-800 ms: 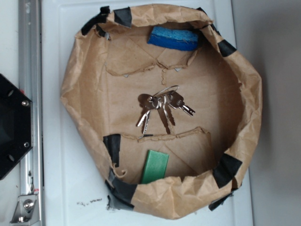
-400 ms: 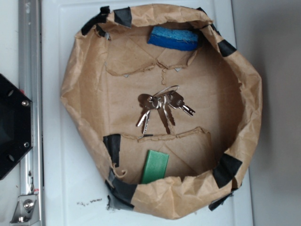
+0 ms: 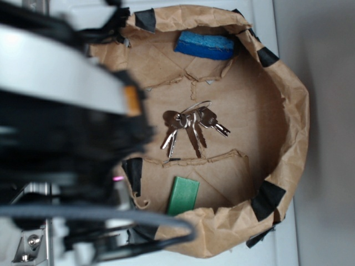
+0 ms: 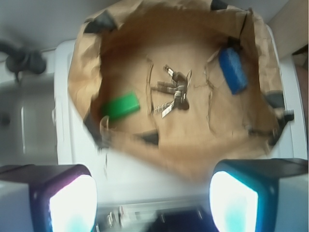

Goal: Grab the silver keys.

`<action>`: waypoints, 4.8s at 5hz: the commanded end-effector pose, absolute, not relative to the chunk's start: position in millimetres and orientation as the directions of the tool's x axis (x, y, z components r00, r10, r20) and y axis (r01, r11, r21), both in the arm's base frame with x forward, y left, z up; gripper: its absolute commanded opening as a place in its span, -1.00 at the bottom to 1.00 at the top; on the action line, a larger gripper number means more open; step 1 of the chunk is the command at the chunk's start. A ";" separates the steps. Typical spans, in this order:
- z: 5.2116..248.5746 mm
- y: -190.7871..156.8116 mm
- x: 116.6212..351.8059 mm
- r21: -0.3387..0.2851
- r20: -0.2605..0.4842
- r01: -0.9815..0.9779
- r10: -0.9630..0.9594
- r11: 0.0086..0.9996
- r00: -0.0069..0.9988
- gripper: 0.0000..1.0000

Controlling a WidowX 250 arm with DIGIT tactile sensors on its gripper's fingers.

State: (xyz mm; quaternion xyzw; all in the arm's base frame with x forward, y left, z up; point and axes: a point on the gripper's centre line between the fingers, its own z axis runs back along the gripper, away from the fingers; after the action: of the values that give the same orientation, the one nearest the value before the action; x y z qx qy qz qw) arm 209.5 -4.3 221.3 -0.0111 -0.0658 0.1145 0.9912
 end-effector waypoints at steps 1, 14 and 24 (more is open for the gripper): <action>189.9 28.2 247.7 -0.150 0.146 -0.328 0.349 0.933 0.926 1.00; 63.2 58.8 273.3 -0.100 0.181 -0.382 0.394 0.919 0.901 -1.00; 189.2 23.4 251.9 -0.385 0.254 -0.182 0.293 0.905 0.922 -1.00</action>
State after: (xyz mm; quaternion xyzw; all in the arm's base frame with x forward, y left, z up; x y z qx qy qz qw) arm 247.6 21.0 176.7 -0.1806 -0.1336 0.1354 0.9650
